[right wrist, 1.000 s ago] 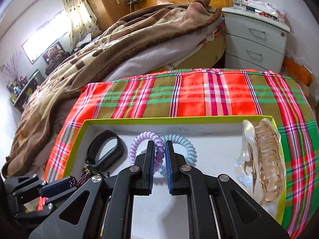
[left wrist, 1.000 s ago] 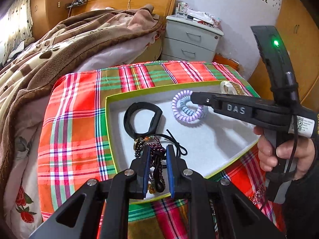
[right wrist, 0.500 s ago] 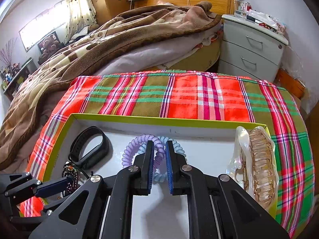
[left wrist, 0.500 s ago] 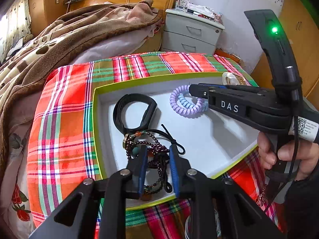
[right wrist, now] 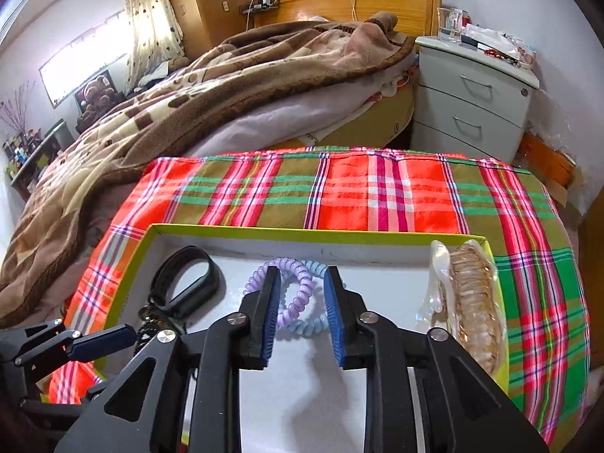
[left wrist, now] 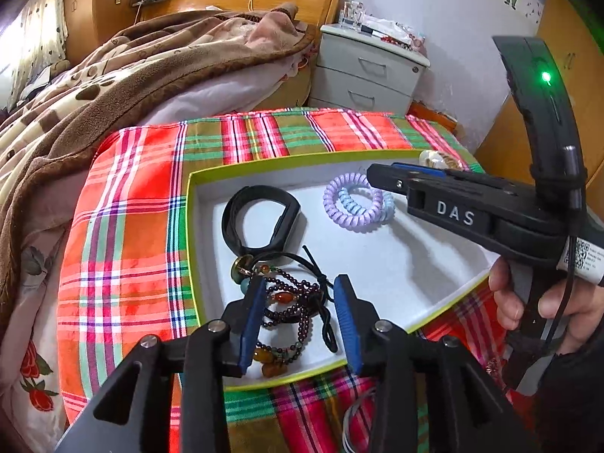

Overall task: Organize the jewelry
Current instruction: 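Lower both held items into the yellow box and open both tools, then withdraw both open tools from the box back to the jewelry, then grasp the pink rhinestone clip with the right tool while the left tool grasps the grey cord hair tie, then carry both items into the yellow box and open both tools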

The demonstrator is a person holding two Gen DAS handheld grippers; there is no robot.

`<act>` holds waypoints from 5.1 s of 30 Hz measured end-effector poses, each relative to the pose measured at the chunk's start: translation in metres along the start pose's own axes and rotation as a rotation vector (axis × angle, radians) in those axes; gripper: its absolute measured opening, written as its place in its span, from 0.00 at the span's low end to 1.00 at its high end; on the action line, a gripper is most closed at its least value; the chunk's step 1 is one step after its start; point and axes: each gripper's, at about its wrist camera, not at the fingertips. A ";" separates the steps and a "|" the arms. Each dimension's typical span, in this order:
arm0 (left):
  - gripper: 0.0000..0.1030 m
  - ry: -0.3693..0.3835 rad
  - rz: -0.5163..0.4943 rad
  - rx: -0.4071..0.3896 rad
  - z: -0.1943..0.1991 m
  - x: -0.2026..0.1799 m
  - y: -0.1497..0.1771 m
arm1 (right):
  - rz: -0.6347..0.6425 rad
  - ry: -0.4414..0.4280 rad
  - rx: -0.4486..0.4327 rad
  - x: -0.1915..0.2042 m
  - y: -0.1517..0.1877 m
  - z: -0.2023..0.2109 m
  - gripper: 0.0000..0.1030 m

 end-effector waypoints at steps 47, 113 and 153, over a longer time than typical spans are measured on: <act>0.40 0.052 0.052 0.058 0.035 -0.028 0.079 | 0.322 -0.231 0.159 -0.053 0.147 0.079 0.49; 0.03 0.000 -0.092 0.011 0.025 -0.055 0.061 | 0.037 -0.107 -0.100 -0.100 0.148 0.135 0.21; 0.03 -0.032 -0.021 -0.042 -0.028 -0.008 -0.038 | 0.060 0.108 -0.080 -0.045 0.041 0.039 0.21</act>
Point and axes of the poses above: each gripper's, at about its wrist camera, not at the fingertips, and z roughly against the way its jaws point, x to its left, y to its underside, and after that the axes turned 14 degrees about -z, right-handed
